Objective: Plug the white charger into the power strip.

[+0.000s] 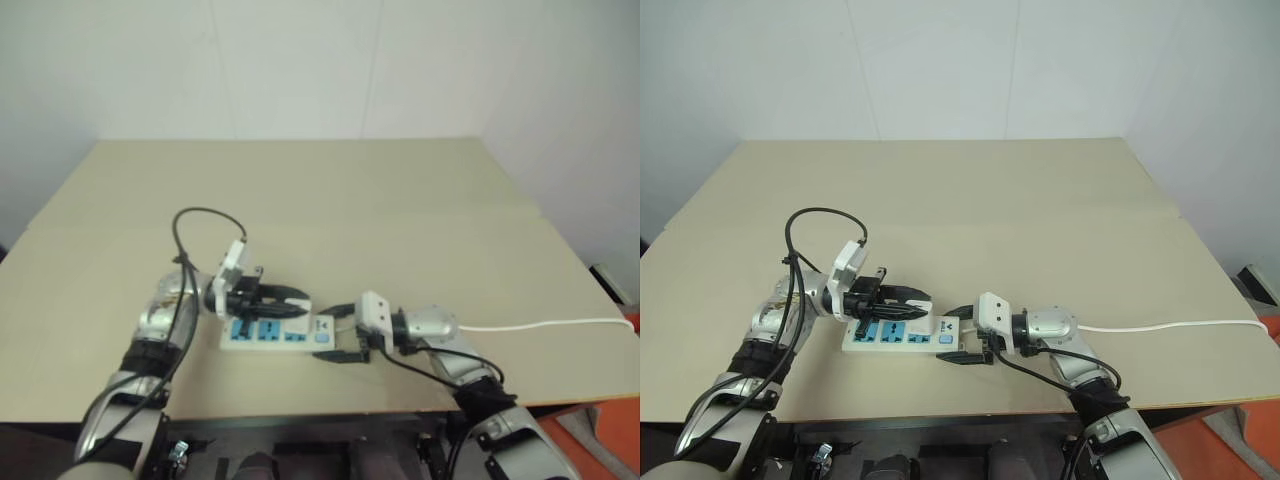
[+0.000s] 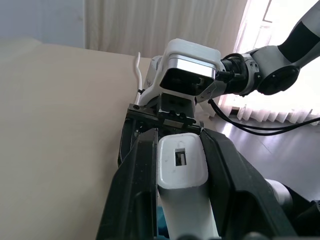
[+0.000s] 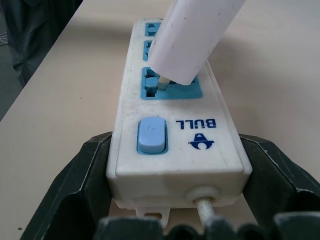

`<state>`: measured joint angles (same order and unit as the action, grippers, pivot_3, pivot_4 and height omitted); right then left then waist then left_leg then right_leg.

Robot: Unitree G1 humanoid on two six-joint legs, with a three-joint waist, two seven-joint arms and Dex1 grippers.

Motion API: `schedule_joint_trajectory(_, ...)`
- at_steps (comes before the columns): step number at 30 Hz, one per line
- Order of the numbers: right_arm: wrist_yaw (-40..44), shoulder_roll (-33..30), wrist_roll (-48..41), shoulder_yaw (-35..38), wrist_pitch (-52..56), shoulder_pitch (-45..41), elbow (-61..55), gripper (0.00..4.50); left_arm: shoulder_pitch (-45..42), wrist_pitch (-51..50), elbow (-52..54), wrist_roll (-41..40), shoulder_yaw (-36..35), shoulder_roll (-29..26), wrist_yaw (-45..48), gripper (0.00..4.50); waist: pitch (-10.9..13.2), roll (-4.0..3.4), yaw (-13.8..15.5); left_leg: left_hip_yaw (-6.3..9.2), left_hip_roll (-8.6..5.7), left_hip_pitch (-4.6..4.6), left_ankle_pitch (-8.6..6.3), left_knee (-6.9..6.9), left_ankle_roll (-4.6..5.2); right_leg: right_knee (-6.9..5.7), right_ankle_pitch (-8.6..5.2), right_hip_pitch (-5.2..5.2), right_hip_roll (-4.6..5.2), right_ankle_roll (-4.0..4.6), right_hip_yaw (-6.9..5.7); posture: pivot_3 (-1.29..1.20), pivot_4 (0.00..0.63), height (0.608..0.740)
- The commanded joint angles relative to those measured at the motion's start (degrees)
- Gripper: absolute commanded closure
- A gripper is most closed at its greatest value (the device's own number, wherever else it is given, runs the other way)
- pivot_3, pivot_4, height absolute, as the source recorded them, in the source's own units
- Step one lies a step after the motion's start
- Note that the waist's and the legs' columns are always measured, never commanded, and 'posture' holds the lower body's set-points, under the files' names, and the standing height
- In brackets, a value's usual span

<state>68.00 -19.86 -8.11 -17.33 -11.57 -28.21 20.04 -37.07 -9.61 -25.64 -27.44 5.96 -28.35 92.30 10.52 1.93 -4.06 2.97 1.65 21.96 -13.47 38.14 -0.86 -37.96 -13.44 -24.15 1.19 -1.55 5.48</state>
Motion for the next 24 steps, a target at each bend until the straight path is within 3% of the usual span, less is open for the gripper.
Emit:
schedule_joint_trajectory(1, -0.17, -0.32, 1.25, -0.60, -0.81, 0.28, -0.44, 1.07, -0.08, 1.37, -0.22, 0.37, 1.47, -1.64, 0.20, 3.50, 0.00, 0.00, -0.02, 0.00, 0.00, 0.00, 0.00, 0.00, 0.00, 0.00, 0.00, 0.00, 0.00, 0.00, 0.00, 0.00, 0.150, 0.740)
schedule_joint_trajectory(24, -0.88, -0.08, 1.37, -0.43, -1.41, 0.49, -0.05, 1.07, 1.45, 2.84, -1.50, -0.03, 1.79, -0.94, 0.20, 3.50, -0.02, 0.01, -0.05, -0.01, 0.01, -0.01, 0.00, 0.00, 0.00, 0.01, -0.01, 0.01, -0.02, 0.00, 0.01, 0.00, 0.150, 0.740)
